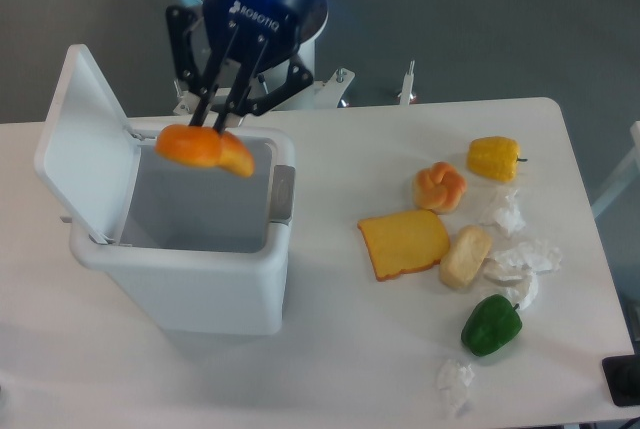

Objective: Place the long bread in the trash can
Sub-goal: 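Carry the held bread roll over the open white trash can, then lower the bread roll down into the trash can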

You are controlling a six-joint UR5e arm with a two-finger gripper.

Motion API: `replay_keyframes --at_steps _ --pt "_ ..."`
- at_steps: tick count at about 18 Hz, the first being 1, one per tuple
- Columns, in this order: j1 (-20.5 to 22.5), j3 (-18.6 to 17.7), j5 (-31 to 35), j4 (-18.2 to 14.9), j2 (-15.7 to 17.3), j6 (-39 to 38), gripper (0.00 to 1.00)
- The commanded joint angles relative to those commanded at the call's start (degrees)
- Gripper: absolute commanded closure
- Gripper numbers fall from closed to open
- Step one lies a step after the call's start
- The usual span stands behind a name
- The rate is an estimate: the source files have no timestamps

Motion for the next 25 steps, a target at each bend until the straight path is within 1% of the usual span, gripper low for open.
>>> replay_keyframes --at_steps 6,15,22,25 --pt "-1.14 -0.61 0.0 -0.09 -0.88 -0.09 0.97" --pt "-2.37 -4.92 0.0 -0.09 -0.62 -0.09 0.96" --pt "-2.38 -5.27 0.0 -0.09 -1.14 -0.18 0.96" --pt "-2.38 -6.24 0.09 -0.09 -1.23 -0.18 0.96"
